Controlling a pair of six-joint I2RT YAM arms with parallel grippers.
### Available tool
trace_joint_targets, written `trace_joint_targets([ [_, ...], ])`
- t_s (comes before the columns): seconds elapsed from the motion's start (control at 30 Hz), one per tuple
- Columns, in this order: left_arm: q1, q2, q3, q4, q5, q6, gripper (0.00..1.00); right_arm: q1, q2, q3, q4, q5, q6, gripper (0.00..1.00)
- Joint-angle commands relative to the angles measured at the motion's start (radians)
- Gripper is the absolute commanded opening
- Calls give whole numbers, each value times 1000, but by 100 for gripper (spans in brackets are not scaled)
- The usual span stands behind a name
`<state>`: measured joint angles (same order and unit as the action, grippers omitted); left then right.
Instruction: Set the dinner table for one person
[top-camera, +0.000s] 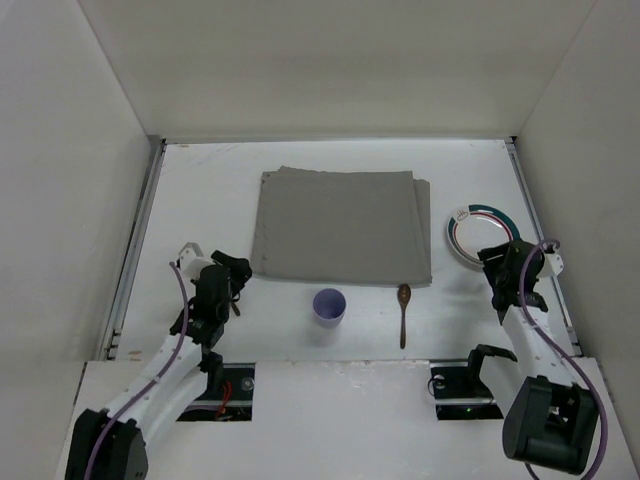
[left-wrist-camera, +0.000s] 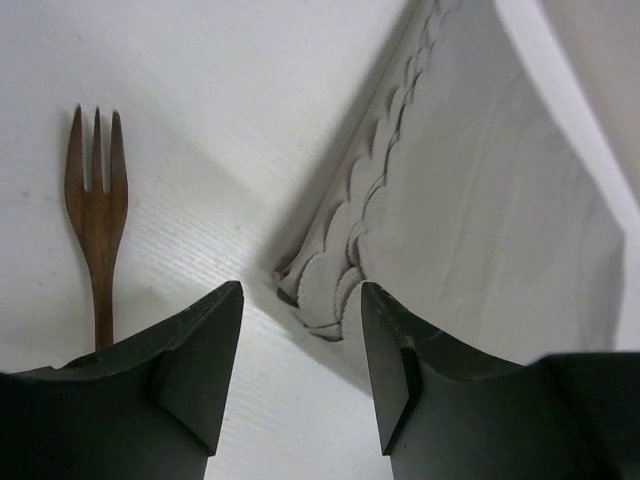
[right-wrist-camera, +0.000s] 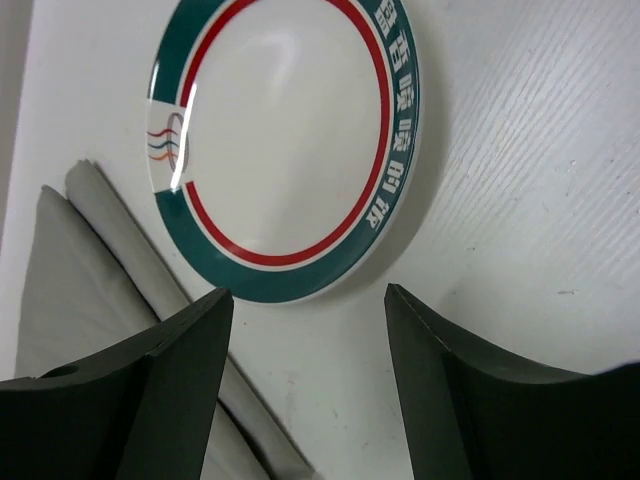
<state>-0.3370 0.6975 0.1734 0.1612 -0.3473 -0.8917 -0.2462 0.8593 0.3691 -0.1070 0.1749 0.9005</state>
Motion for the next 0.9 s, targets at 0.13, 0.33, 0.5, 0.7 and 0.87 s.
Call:
trace_joint_targets([
  [0.13,-84,-35,81,-14,-7,25,46,-37,72,-4,84,-29,11,64],
  [0.33,-213,161,97,167,-107,88,46,-11,61,-19,73,-17,14,59],
  [0.5,-130,298,113,153,-125,100,50,-26,75,-33,87,-40,14,60],
  [0.7,-90,384,123,149,-78,50,51,158,107,2,118,-19,-2,56],
  [0.87,-69,418,103,173,-32,31,38,282,66,-24,93,103,0,60],
])
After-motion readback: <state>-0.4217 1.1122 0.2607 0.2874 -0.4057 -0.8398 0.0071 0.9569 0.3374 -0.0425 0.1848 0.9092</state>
